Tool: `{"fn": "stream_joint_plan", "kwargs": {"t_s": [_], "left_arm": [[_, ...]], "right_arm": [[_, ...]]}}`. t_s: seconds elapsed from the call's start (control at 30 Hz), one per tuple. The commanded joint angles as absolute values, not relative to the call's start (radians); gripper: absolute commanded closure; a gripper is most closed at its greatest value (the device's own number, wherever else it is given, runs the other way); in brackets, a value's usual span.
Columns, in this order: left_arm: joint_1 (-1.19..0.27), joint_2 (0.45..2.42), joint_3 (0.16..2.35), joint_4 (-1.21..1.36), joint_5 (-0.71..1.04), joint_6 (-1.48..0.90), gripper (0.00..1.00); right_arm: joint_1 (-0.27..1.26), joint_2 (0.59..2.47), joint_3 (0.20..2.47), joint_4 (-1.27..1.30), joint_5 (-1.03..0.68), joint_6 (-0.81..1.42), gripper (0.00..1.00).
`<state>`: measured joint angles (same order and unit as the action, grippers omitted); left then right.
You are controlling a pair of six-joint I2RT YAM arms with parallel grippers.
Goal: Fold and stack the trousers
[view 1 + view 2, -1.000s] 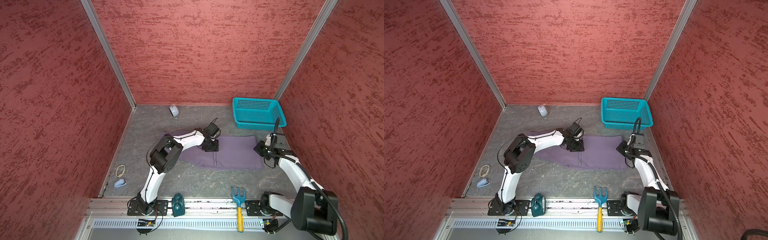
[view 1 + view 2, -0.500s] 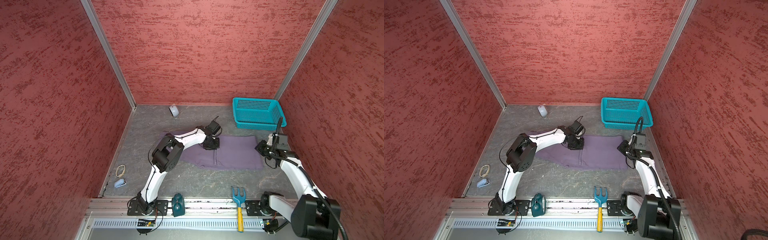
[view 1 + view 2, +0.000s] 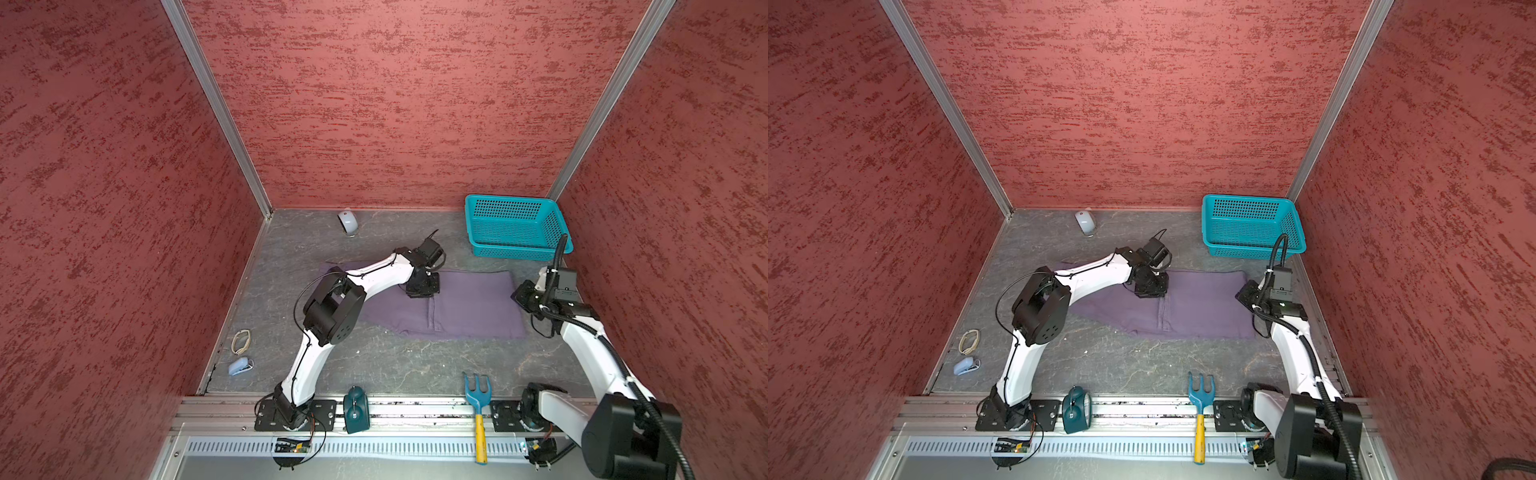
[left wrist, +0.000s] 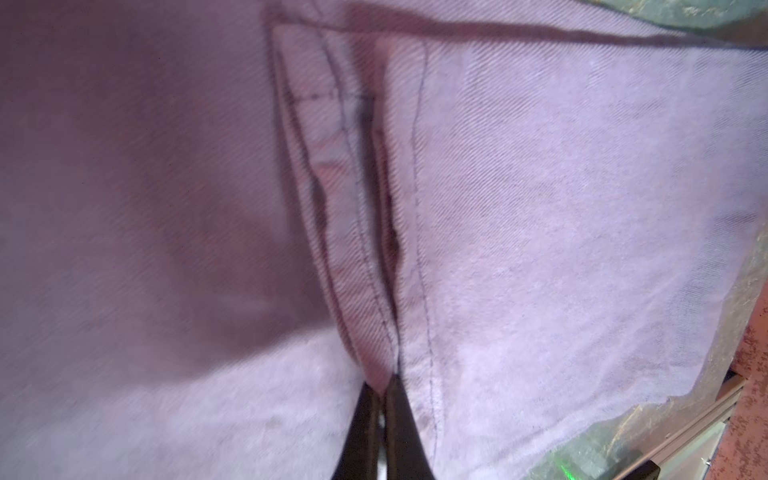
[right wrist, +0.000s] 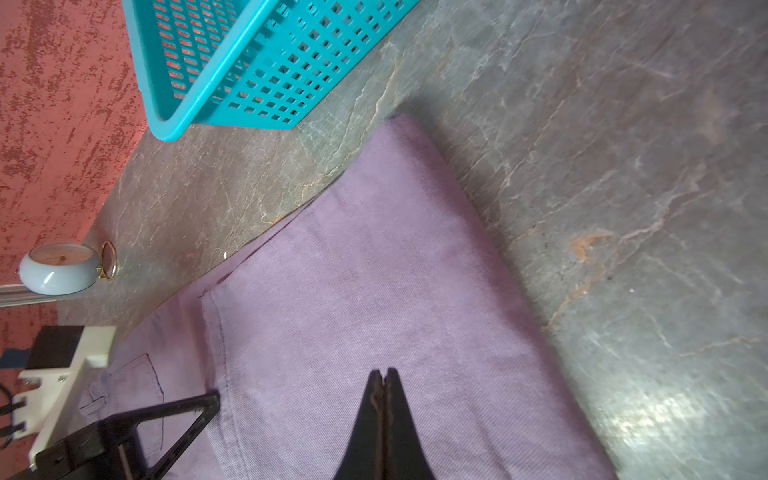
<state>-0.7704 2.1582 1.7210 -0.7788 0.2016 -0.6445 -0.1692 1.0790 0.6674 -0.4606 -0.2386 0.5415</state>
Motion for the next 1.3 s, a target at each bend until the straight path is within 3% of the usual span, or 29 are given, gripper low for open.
{"fn": "stream_joint_plan", "kwargs": {"t_s": [0.0,0.33,0.5,0.7,0.83,0.93,1.07,1.27], "left_arm": [[-0.775,2.063,1.714,-0.865,0.180,-0.666,1.00],[-0.700,2.019,1.574,-0.813,0.204,-0.691,1.00],[-0.641,1.979,1.609,-0.799,0.263,-0.698,1.00],[-0.612,1.996,1.688,-0.861,0.209,-0.651,1.00],[-0.597,1.995,1.583,-0.804,0.257,-0.678,1.00],[-0.601,1.999,1.537,-0.767,0.283,-0.698,1.00],[-0.611,2.018,1.543,-0.758,0.299,-0.701,1.00],[-0.619,2.037,1.572,-0.773,0.298,-0.695,0.91]], "right_arm": [[-0.176,1.067,0.640,-0.456,-0.210,0.526,1.00],[-0.176,1.081,0.628,-0.441,-0.222,0.532,1.00],[-0.176,1.080,0.622,-0.445,-0.210,0.527,1.00],[-0.175,1.093,0.605,-0.426,-0.225,0.534,1.00],[-0.175,1.109,0.586,-0.402,-0.253,0.524,0.70],[-0.175,1.155,0.578,-0.364,-0.328,0.510,0.55],[-0.174,1.245,0.575,-0.331,-0.388,0.503,0.50],[-0.172,1.332,0.529,-0.253,-0.446,0.516,0.50]]}}
